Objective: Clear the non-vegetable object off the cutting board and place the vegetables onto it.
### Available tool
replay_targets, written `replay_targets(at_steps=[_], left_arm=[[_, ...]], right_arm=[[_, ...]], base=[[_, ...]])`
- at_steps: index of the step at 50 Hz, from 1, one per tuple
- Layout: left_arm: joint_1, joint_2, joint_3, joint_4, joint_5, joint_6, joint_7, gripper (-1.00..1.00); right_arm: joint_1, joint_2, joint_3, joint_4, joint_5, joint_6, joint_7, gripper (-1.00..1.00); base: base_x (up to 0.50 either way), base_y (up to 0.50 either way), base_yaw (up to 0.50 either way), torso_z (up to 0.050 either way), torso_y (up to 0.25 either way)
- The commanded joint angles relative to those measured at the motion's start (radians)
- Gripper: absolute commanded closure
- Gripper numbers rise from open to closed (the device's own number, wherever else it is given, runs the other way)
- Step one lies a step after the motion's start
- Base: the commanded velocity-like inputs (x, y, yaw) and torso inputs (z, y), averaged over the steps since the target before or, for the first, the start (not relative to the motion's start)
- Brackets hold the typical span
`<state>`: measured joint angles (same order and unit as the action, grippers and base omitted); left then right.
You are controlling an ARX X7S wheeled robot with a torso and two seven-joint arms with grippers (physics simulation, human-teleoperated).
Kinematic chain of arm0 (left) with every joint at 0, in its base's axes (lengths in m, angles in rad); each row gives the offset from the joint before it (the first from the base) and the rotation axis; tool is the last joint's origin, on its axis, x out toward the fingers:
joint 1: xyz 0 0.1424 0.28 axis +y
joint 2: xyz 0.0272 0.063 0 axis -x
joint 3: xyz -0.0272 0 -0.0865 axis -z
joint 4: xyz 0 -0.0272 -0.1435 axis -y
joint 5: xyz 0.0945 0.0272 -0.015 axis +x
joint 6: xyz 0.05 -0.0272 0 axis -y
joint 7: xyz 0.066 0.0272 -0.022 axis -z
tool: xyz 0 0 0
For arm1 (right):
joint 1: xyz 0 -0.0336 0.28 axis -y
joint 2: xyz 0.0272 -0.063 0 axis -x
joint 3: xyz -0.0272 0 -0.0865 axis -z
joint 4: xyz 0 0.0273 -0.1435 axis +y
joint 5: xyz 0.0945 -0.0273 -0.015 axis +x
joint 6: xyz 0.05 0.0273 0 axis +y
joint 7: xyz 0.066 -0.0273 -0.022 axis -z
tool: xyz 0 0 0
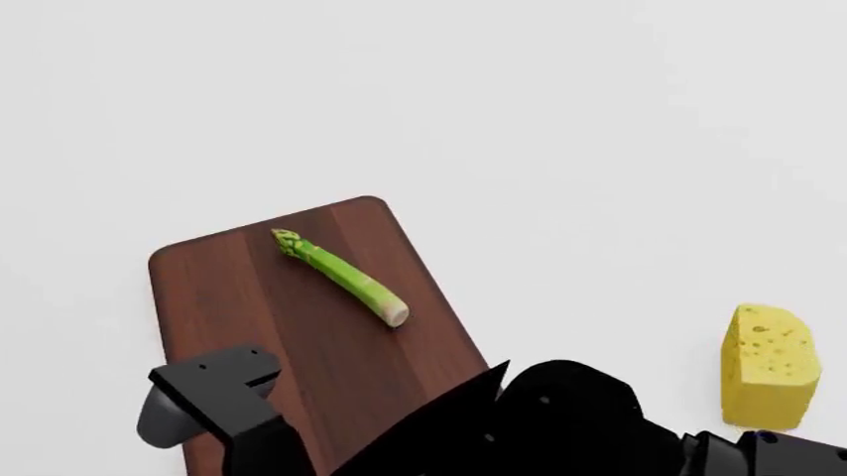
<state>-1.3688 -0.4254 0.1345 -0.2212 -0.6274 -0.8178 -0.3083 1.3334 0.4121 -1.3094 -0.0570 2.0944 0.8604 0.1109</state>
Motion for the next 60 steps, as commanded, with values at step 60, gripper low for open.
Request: replay_targets(at_steps=[60], left_arm=[[-0.015, -0.014, -0.022, 0.049, -0.046, -0.042, -0.026, -1.00]], right_arm=[[0.408, 0.198, 0.166, -0.354, 0.231, -0.122, 0.522, 1.00]], base=[[0.00, 0.00, 0.00, 0.000, 0.000]])
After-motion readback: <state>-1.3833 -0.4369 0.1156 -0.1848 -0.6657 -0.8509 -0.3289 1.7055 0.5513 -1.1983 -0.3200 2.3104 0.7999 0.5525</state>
